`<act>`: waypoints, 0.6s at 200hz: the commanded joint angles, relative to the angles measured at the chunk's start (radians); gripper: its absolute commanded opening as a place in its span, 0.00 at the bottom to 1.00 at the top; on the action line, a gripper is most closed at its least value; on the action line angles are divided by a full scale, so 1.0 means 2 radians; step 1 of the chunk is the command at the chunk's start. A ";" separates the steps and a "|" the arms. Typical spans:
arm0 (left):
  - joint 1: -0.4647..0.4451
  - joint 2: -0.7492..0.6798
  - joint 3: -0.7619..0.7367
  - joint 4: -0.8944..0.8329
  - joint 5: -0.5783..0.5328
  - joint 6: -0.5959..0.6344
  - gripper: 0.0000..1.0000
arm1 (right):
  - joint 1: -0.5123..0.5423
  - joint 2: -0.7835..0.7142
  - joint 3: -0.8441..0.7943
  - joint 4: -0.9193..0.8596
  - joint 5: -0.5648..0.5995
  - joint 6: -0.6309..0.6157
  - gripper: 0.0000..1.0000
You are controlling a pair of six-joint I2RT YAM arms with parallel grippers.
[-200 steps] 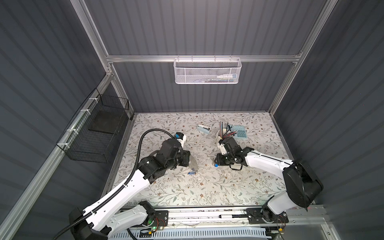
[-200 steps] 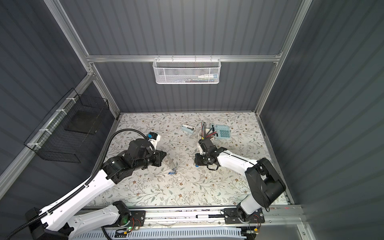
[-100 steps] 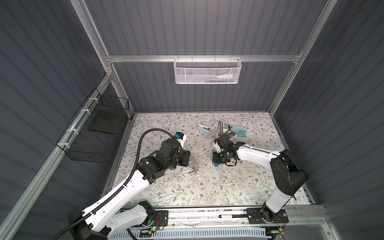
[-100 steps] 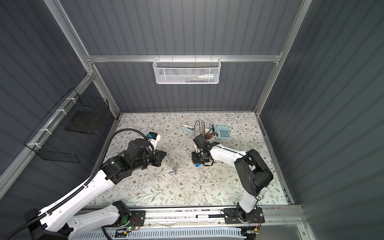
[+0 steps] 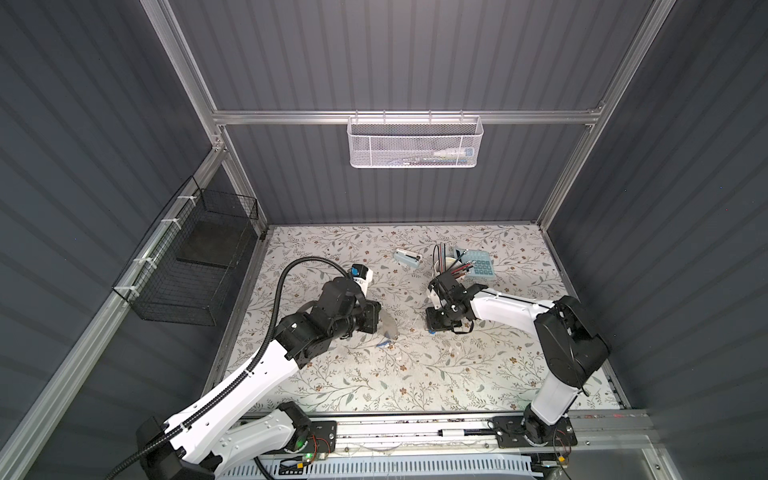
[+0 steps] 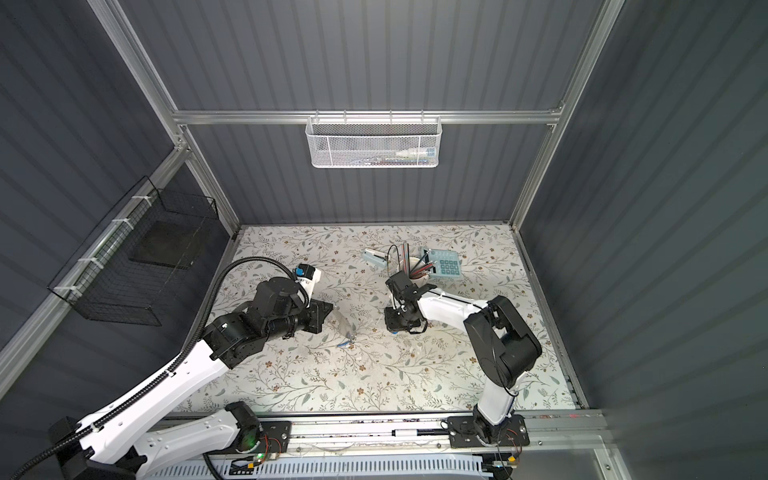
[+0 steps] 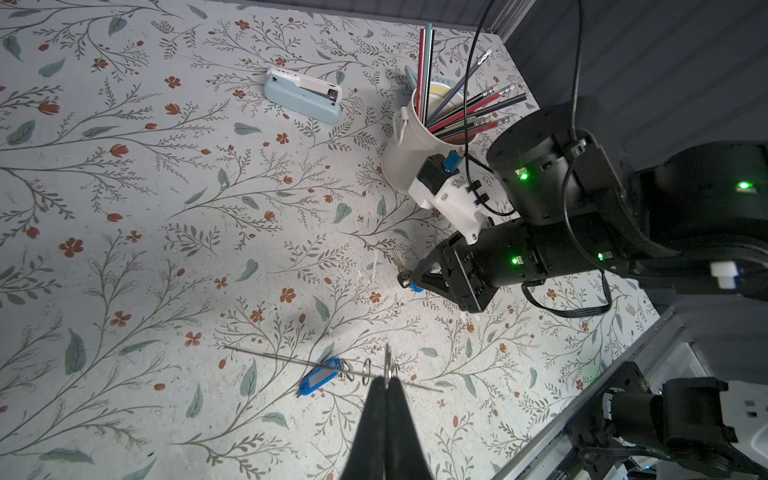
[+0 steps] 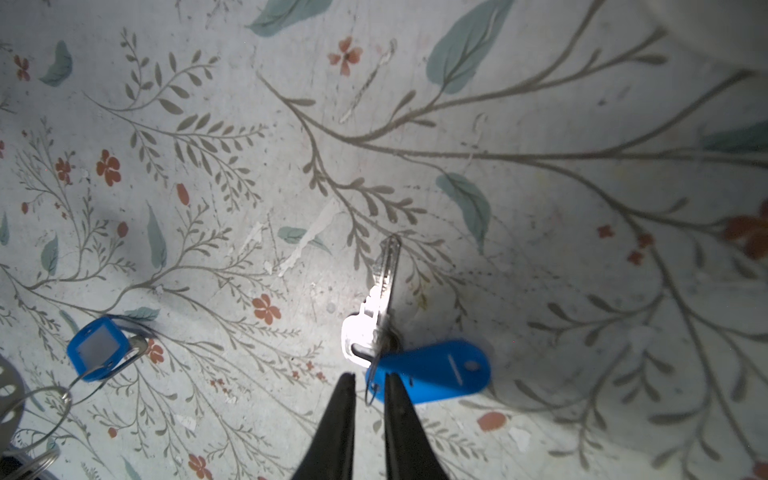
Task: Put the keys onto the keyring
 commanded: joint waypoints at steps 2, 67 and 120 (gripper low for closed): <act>0.003 -0.005 -0.003 0.011 0.005 0.011 0.00 | 0.002 0.011 0.009 -0.010 0.004 -0.007 0.17; 0.002 -0.002 -0.005 0.014 0.007 0.011 0.00 | 0.001 0.003 0.000 -0.004 0.005 -0.008 0.09; 0.003 0.005 -0.005 0.021 0.014 0.010 0.00 | 0.001 -0.067 -0.101 0.141 0.052 0.008 0.00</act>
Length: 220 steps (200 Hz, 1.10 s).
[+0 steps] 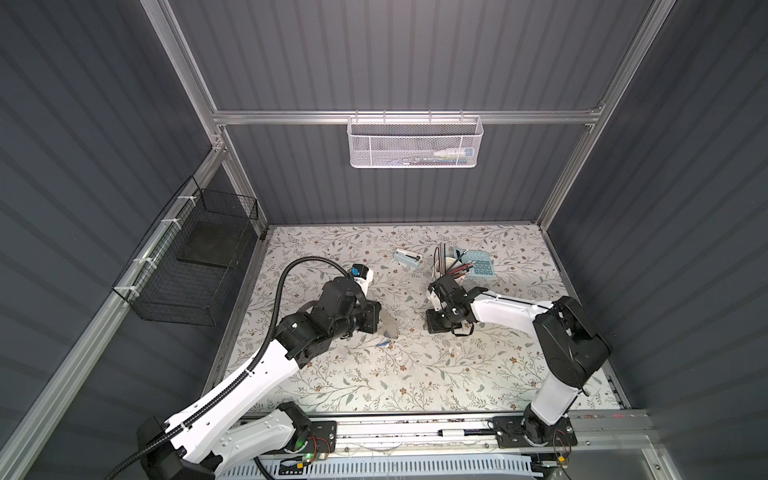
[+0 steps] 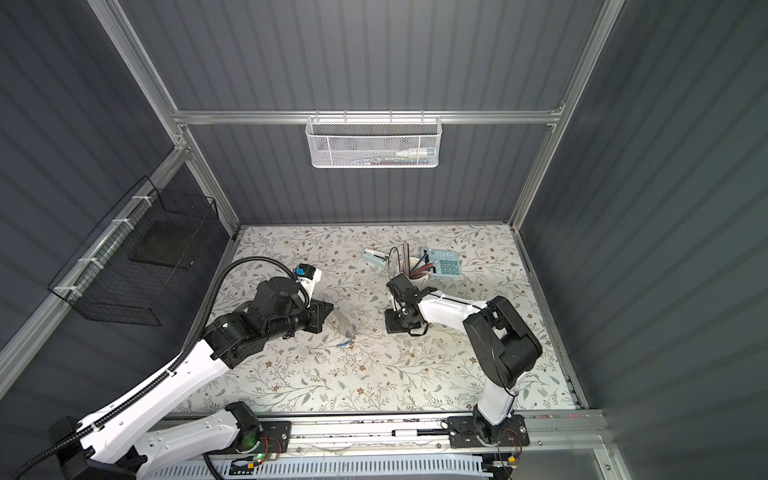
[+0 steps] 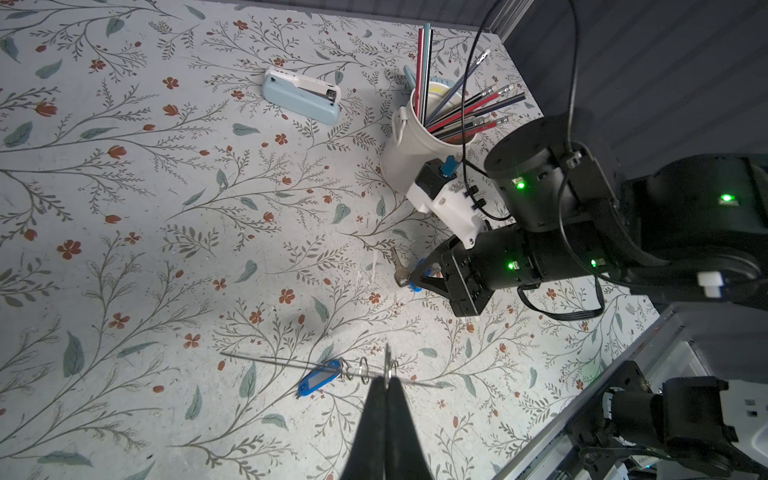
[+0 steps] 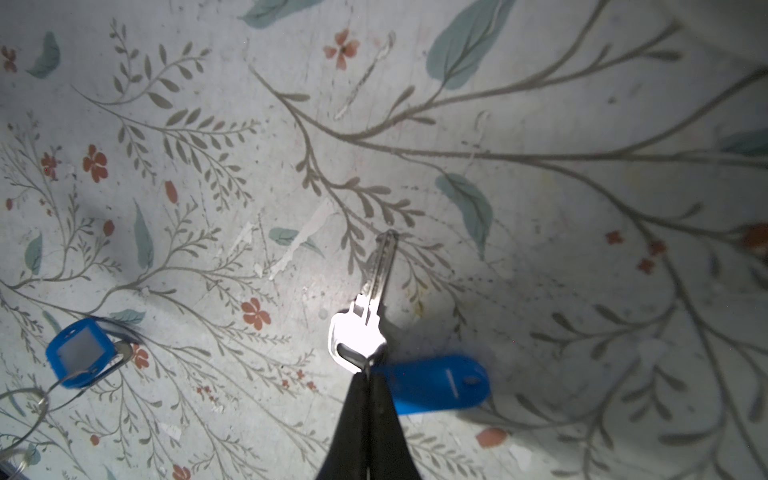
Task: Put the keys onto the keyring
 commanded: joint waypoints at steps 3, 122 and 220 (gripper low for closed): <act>0.003 0.003 -0.005 0.019 0.011 0.008 0.00 | 0.001 -0.044 -0.059 0.097 0.044 0.014 0.00; 0.002 0.010 0.004 0.020 0.020 -0.001 0.00 | 0.002 -0.024 -0.183 0.453 0.112 0.031 0.00; 0.003 0.018 0.008 0.025 0.025 -0.001 0.00 | 0.005 -0.156 -0.250 0.332 0.064 0.045 0.34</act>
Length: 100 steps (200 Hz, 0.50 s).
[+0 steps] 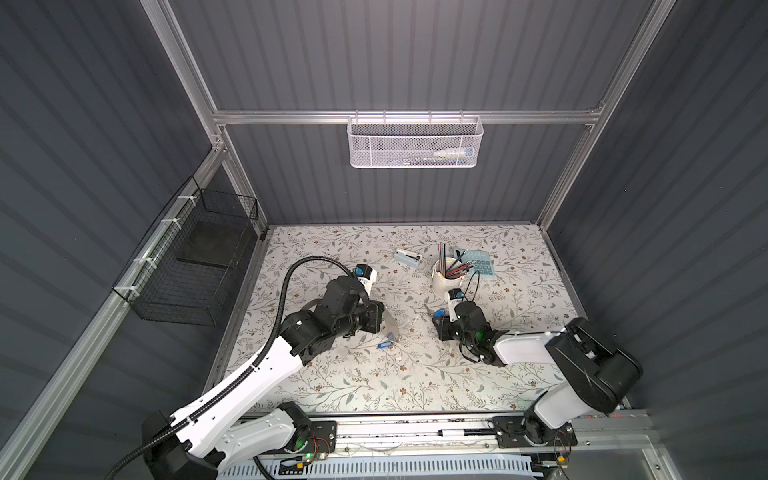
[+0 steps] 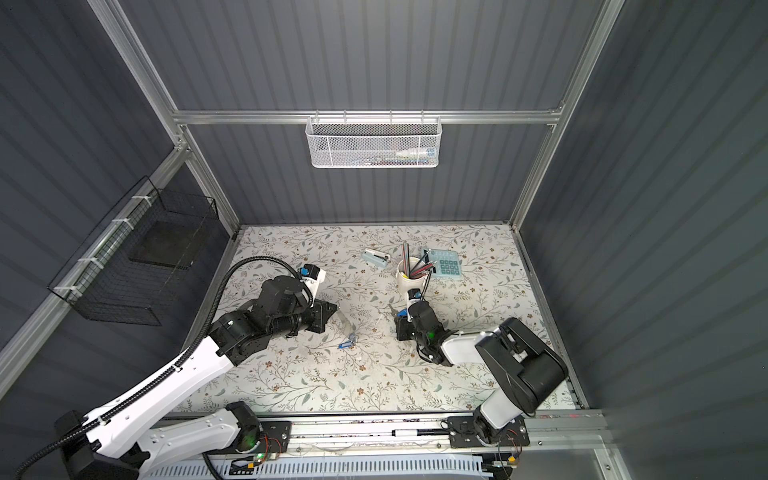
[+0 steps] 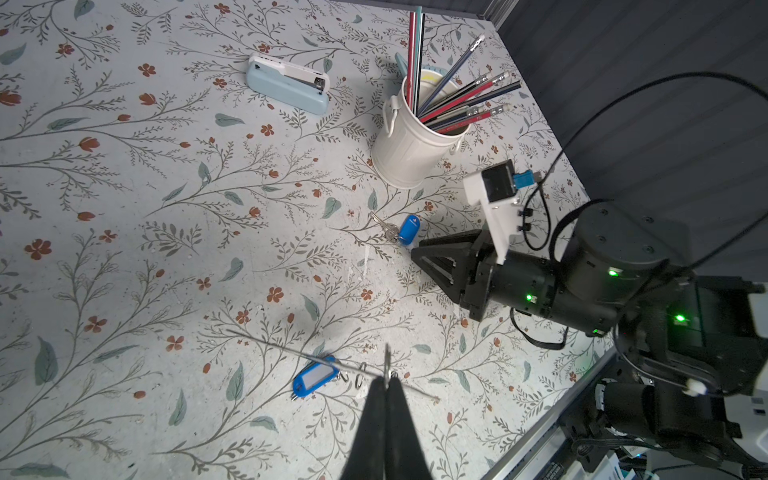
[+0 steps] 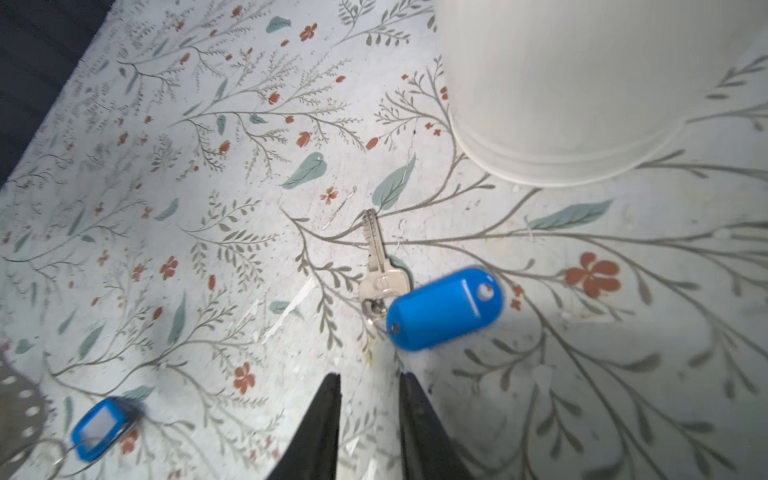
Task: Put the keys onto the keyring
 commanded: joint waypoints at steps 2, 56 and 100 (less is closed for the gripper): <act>0.002 0.002 0.007 0.017 0.010 0.000 0.00 | 0.000 -0.054 0.002 -0.079 -0.009 0.009 0.34; 0.003 -0.004 0.003 0.018 0.011 0.000 0.00 | -0.058 -0.035 0.165 -0.337 -0.091 -0.017 0.36; 0.002 -0.011 -0.003 0.019 0.007 -0.001 0.00 | -0.052 0.024 0.256 -0.423 -0.081 -0.063 0.31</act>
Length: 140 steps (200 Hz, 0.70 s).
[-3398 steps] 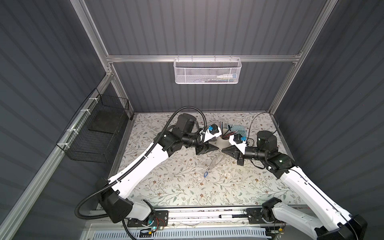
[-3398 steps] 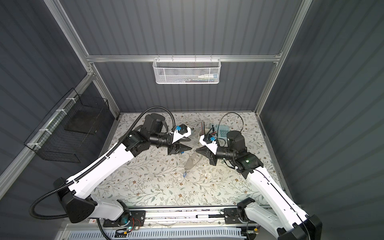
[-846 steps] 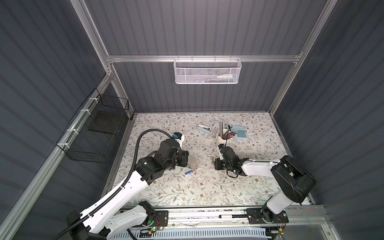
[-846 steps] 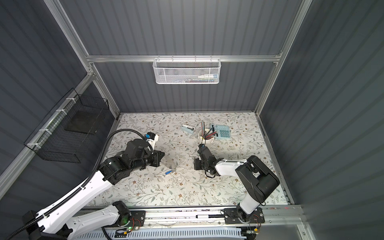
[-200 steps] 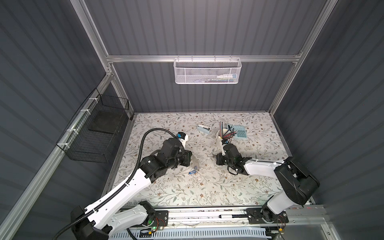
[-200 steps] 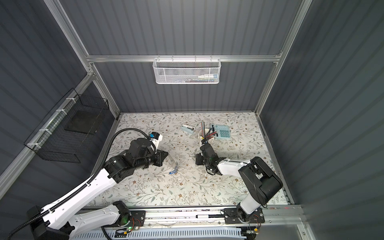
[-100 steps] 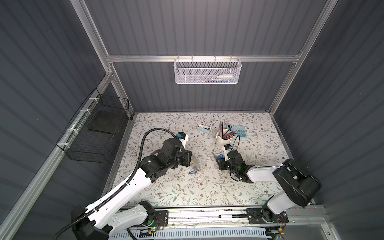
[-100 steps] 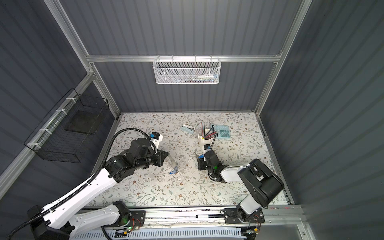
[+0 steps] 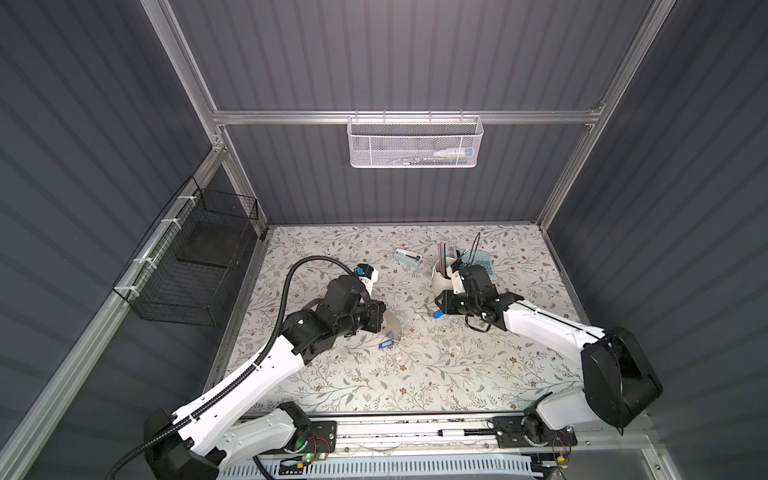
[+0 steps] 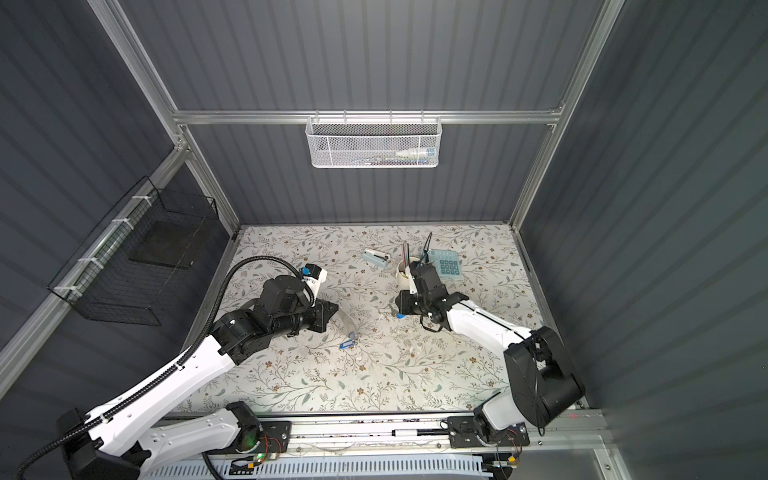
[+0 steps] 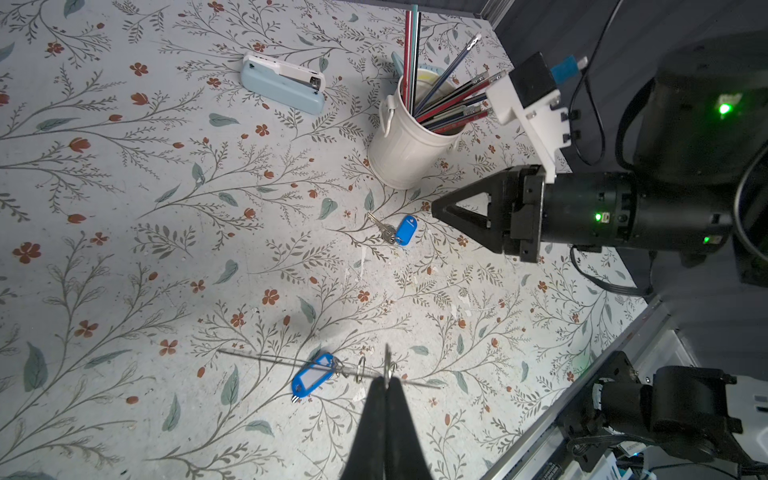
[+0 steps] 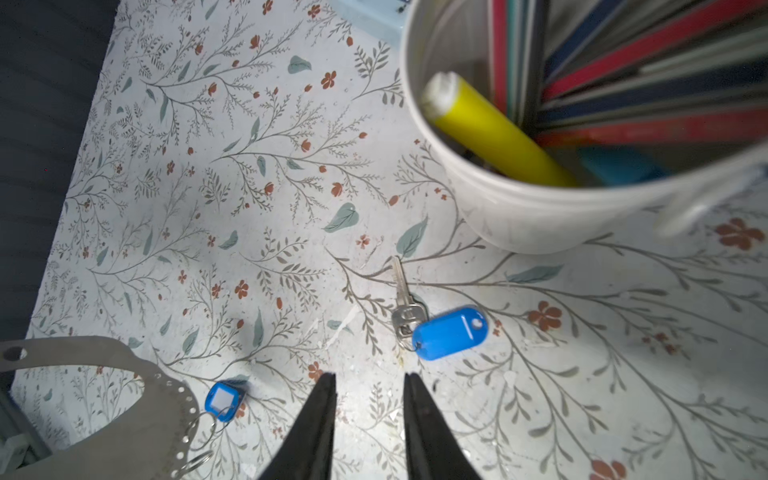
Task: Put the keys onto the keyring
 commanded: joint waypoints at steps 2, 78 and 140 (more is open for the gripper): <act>0.002 -0.013 -0.003 0.013 0.004 -0.001 0.00 | 0.008 0.026 0.022 -0.090 0.002 -0.039 0.31; 0.003 -0.019 -0.005 0.011 0.003 0.001 0.00 | 0.042 0.128 0.098 -0.140 0.042 -0.079 0.30; 0.002 -0.026 -0.009 0.008 -0.001 0.000 0.00 | 0.045 0.158 0.117 -0.139 0.064 -0.097 0.28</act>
